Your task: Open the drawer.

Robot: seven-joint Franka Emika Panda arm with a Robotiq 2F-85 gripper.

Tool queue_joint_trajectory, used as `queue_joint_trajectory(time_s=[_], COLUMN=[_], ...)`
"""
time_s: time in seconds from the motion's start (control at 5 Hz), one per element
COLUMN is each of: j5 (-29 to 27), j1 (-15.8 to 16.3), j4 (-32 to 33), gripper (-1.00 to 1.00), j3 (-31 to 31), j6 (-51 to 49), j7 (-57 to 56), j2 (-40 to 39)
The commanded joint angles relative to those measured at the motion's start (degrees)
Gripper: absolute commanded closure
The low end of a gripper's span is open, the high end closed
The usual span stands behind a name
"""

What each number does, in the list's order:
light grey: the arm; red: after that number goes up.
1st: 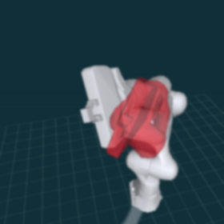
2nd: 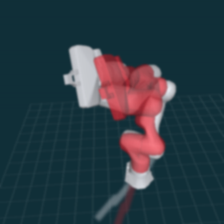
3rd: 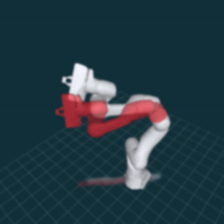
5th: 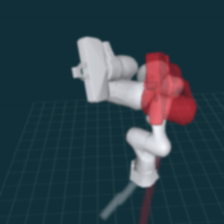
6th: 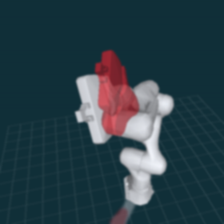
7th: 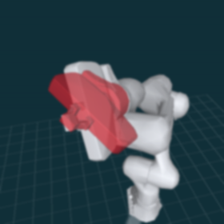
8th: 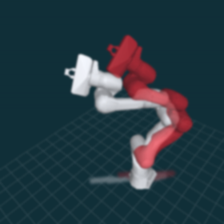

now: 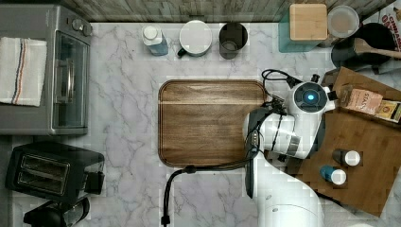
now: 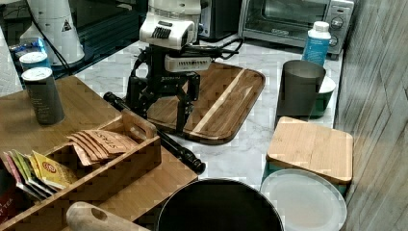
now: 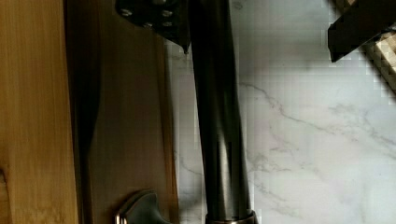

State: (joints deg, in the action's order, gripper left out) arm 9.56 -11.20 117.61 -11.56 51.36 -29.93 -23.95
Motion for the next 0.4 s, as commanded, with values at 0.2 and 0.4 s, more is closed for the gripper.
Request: queue_joint_trajectory(time_s=[0.2,0.4], j5=[-4.2,-6.3], j1=[-0.9,0.4], j4=[-5.4,-3.9], gripper=[-1.00,-1.00], j3=[4.3,6.4], j6=[1.0,4.1], j7=[-4.5,-5.3], j2=[-0.7,-0.2])
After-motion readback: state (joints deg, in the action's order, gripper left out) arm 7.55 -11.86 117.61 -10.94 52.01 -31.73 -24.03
